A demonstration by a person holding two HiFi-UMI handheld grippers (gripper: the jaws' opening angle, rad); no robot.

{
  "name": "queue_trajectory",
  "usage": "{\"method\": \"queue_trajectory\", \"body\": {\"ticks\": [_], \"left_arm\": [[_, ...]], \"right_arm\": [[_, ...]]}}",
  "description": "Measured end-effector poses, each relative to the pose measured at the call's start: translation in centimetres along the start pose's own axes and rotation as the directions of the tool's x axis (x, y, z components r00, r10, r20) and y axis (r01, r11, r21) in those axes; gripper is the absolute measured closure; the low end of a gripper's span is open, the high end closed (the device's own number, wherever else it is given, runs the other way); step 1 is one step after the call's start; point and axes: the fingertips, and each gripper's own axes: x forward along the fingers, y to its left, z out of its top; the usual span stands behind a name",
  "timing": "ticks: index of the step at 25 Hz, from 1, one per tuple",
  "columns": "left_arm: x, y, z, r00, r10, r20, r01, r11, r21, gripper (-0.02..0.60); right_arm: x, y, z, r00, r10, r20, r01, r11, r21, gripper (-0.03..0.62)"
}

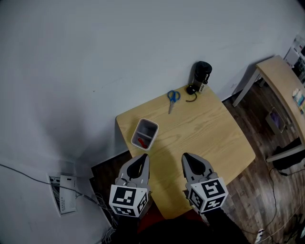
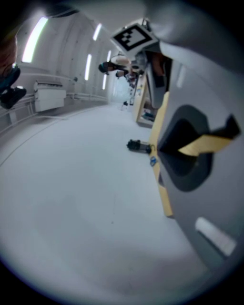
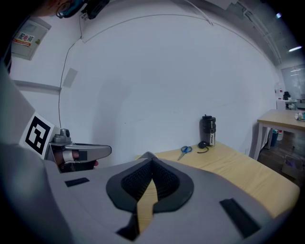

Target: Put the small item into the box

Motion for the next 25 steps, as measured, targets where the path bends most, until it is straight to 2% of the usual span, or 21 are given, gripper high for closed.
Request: {"method": "queue_trajectory", "body": {"ticks": [9, 17, 25], "left_arm": [[-2.9, -2.0, 0.8, 0.999, 0.029, 0.039, -0.029, 1.000, 0.001, 0.578], [-5.3, -4.6, 1.7, 0.995, 0.034, 0.092, -0.035, 0.999, 0.008, 0.578], [-7.8, -6.2, 1.7, 0.988, 0.062, 0.142, -0.064, 0.998, 0.010, 0.578]], "right_arm": [[-3.0, 0.3, 0.5, 0.999, 0.034, 0.035, -0.034, 0.999, 0.014, 0.586], [-6.2, 1.0, 1.5, 0.995, 0.064, 0.081, -0.062, 0.998, -0.018, 0.586], [-9.3, 0.9, 2.0, 0.989, 0.064, 0.134, -0.056, 0.997, -0.062, 0.586]]}}
